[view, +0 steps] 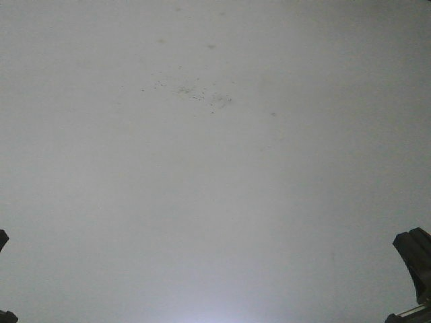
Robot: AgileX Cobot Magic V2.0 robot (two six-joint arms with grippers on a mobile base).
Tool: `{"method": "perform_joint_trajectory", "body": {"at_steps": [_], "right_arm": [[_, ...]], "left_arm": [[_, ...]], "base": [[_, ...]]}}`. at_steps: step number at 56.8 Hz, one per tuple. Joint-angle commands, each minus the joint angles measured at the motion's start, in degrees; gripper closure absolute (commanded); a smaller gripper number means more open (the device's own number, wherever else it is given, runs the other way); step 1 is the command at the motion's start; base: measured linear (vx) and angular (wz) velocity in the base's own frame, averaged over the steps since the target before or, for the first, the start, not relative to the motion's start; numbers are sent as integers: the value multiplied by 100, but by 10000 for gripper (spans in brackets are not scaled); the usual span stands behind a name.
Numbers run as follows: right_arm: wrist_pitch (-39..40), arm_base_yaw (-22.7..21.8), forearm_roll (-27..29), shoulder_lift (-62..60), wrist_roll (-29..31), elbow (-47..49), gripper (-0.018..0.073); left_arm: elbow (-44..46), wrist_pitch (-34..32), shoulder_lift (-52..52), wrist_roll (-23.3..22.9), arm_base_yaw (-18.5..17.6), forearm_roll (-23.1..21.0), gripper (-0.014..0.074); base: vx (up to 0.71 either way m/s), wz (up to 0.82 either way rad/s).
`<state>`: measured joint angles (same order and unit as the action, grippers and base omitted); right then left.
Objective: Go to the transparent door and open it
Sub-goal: 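Drive the base forward across the grey floor toward the door area, then turn and drive the base up to the white-framed glass sliding door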
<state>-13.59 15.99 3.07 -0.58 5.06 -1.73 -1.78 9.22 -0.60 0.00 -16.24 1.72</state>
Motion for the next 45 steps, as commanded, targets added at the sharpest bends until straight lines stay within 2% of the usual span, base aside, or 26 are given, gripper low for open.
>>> {"method": "perform_joint_trajectory", "body": {"at_steps": [1, 45], "right_arm": [[489, -19, -31, -67, 5, -24, 564], [484, -19, -31, -67, 5, -24, 564]], "left_arm": [[-54, -472, -12, -31, -33, -14, 603], [-54, -472, -12, -31, -33, -14, 603]], "base": [[54, 46], [59, 61]]}}
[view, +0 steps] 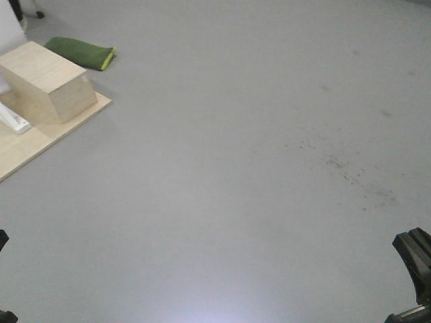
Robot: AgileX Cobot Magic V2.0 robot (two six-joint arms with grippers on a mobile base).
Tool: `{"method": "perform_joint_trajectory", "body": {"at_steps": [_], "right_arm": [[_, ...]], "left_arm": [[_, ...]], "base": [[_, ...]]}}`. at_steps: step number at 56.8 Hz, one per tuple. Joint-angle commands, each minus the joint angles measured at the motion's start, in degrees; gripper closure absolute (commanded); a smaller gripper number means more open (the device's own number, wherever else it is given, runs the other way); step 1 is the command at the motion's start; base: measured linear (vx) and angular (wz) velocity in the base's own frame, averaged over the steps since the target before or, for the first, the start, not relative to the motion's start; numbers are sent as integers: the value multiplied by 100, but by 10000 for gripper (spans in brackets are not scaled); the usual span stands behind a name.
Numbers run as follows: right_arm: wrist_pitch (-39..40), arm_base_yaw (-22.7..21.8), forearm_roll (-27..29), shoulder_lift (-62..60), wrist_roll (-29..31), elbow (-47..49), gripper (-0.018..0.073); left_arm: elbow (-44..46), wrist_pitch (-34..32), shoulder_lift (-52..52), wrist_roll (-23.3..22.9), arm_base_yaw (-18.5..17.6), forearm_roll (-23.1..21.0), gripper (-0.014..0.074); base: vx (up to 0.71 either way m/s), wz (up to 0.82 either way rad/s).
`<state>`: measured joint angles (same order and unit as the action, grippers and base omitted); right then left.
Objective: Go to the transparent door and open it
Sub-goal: 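Turn and drive the base up to the white-framed glass sliding door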
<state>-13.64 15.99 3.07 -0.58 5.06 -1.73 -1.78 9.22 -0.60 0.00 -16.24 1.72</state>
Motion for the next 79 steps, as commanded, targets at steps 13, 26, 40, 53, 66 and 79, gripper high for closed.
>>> {"method": "perform_joint_trajectory", "body": {"at_steps": [13, 26, 40, 53, 66, 79], "right_arm": [[489, -19, -31, -67, 5, -24, 564], [489, -19, -31, -67, 5, -24, 564], [489, -19, -31, -67, 5, -24, 564], [489, -19, -31, -67, 5, -24, 564], [494, -14, -31, -67, 5, -24, 564], [494, -14, -31, -67, 5, -24, 564]], "left_arm": [[-54, -472, -12, -31, -33, -14, 603], [-54, -472, -12, -31, -33, -14, 603], [-54, -472, -12, -31, -33, -14, 603], [-54, -472, -12, -31, -33, -14, 603], [-54, -472, -12, -31, -33, -14, 603], [-54, -472, -12, -31, -33, -14, 603]], "base": [[58, 71], [54, 75], [52, 82], [53, 75], [54, 56], [54, 28]]}}
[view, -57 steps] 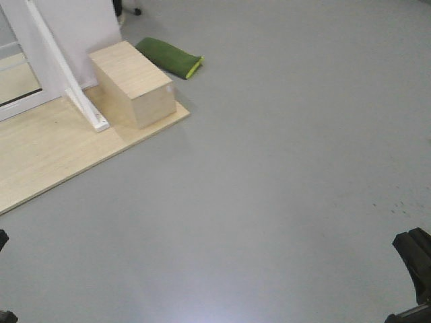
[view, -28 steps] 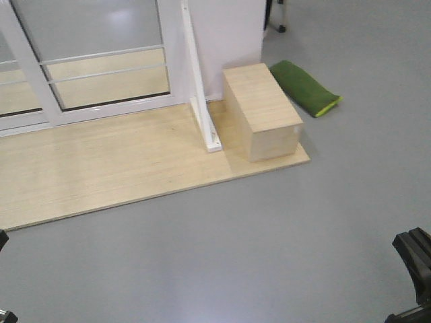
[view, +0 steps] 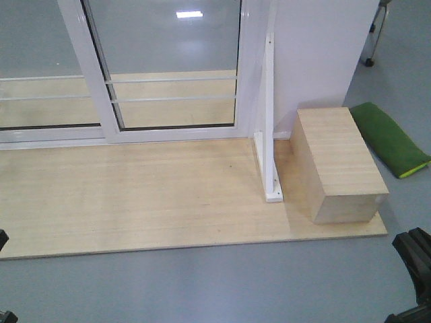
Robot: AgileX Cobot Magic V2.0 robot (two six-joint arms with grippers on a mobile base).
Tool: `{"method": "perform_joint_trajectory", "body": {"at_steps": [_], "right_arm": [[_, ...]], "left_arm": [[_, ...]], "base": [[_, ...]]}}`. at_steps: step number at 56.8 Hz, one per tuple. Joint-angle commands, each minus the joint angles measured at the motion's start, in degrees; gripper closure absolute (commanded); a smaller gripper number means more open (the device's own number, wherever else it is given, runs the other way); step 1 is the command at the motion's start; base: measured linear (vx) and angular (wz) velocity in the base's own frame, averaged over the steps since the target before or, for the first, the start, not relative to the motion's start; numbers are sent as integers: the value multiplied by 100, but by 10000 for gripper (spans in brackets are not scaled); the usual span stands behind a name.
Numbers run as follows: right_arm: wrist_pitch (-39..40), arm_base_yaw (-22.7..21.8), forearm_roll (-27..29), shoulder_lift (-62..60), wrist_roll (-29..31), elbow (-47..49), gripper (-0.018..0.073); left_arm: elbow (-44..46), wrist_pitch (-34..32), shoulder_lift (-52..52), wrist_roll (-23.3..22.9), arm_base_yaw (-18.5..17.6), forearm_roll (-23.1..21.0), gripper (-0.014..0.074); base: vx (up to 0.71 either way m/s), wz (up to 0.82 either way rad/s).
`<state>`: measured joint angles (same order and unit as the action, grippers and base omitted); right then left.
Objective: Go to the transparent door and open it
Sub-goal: 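Turn and drive the base up to the white-framed glass sliding door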
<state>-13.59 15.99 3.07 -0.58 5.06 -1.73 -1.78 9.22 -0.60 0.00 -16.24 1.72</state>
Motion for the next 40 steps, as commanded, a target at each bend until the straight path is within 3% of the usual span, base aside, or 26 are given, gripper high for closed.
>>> {"method": "perform_joint_trajectory", "body": {"at_steps": [1, 40], "right_arm": [[489, -14, -31, -67, 5, -24, 564], [489, -14, -31, -67, 5, -24, 564]], "left_arm": [[-54, -472, -12, -31, -33, -14, 603], [-54, -472, -12, -31, -33, -14, 603]], "base": [[54, 15], [52, 9]]}}
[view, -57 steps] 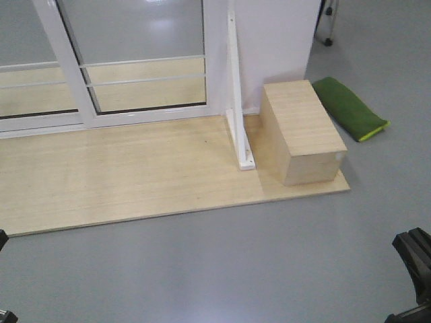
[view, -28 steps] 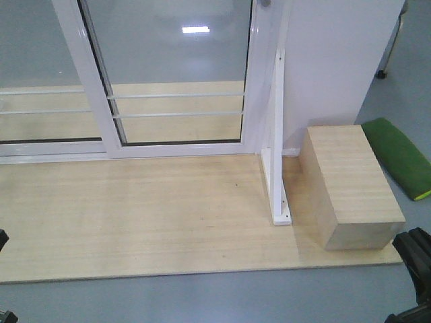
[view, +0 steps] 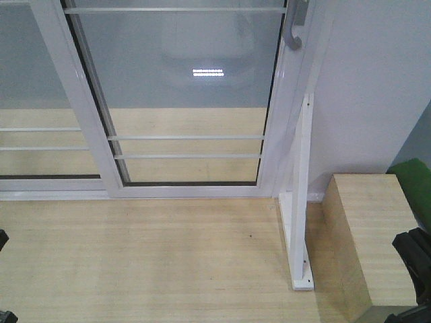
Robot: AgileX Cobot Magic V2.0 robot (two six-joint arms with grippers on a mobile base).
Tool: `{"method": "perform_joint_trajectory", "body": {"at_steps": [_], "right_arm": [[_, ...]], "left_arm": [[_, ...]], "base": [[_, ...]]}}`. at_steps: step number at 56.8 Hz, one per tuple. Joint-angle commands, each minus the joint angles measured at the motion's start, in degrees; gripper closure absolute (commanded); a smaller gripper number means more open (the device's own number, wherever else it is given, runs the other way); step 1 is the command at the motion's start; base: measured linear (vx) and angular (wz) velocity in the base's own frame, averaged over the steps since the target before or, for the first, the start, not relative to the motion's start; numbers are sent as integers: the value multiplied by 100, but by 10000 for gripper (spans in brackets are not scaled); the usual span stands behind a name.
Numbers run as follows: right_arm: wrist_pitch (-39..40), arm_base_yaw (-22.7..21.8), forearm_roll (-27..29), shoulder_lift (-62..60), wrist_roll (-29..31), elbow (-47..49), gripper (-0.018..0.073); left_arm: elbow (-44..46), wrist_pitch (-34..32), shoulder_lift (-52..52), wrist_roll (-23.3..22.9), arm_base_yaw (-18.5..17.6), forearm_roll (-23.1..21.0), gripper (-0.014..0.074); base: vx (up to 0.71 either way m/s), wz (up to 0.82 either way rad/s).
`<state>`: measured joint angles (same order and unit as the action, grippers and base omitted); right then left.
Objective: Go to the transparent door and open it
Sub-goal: 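Turn and drive the base up to the white-framed glass sliding door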
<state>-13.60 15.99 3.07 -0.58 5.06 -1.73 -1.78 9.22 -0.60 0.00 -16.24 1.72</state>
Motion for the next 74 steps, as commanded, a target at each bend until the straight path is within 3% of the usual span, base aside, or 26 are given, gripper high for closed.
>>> {"method": "perform_joint_trajectory", "body": {"at_steps": [1, 36, 74], "right_arm": [[490, -14, -31, -67, 5, -24, 564], [490, -14, -31, -67, 5, -24, 564], [482, -15, 32, 213, 5, -18, 564]], "left_arm": [[-54, -472, -12, -31, -33, -14, 603], [-54, -472, -12, -31, -33, -14, 603], [-47, -529, 37, -31, -38, -14, 603]], "base": [[45, 2], [33, -2], [8, 0]]}}
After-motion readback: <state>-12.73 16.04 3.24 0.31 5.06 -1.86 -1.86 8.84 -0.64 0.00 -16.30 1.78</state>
